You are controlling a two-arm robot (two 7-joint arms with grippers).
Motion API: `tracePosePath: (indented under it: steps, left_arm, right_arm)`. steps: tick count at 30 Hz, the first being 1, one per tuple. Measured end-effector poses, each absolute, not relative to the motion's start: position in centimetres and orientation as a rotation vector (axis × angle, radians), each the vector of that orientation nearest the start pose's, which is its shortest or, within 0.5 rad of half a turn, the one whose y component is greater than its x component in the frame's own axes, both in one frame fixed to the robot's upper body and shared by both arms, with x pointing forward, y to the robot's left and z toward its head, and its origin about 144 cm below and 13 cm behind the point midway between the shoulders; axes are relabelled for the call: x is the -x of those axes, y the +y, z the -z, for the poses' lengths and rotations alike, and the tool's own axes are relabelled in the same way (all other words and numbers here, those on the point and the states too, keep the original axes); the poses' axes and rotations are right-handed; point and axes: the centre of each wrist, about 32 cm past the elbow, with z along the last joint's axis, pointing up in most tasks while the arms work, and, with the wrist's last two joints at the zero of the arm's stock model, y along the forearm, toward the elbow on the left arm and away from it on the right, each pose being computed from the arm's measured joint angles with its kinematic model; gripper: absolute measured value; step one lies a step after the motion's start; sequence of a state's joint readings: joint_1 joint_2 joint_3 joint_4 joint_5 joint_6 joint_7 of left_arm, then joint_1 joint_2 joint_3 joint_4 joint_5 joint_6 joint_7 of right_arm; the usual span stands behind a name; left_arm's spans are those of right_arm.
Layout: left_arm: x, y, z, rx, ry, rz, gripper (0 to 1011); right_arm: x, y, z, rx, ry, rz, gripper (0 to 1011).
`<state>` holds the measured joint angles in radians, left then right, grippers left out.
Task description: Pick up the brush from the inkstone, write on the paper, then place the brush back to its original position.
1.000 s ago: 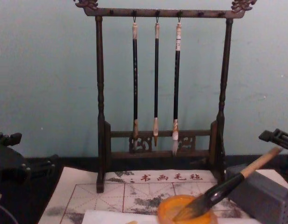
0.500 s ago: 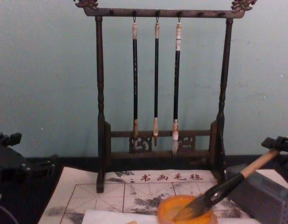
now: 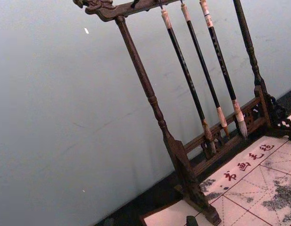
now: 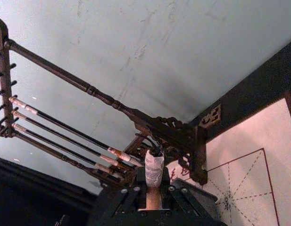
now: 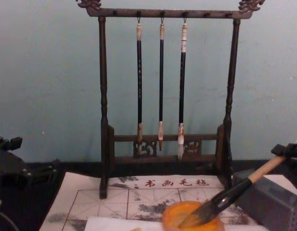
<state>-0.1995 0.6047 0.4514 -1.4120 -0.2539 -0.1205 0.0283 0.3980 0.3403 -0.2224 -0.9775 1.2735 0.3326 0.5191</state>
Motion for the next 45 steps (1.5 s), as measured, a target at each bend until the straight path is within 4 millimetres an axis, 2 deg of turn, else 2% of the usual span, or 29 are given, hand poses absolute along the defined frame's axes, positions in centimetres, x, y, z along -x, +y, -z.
tracePosePath:
  steps: [22,32,45]
  left_arm:
    - [-48.9,31.0,-114.0,-0.304,-0.285,-1.248,1001]
    - [-48.9,31.0,-114.0,-0.304,-0.285,-1.248,1001]
    - [-48.9,31.0,-114.0,-0.304,-0.285,-1.248,1001]
  right_arm:
    - [-55.3,-33.1,-111.1,-0.543,0.972,0.906,182]
    - [-55.4,-33.6,-111.9,-0.601,1.027,0.880,182]
    - [-54.7,-33.7,-113.4,-0.605,0.977,0.860,182]
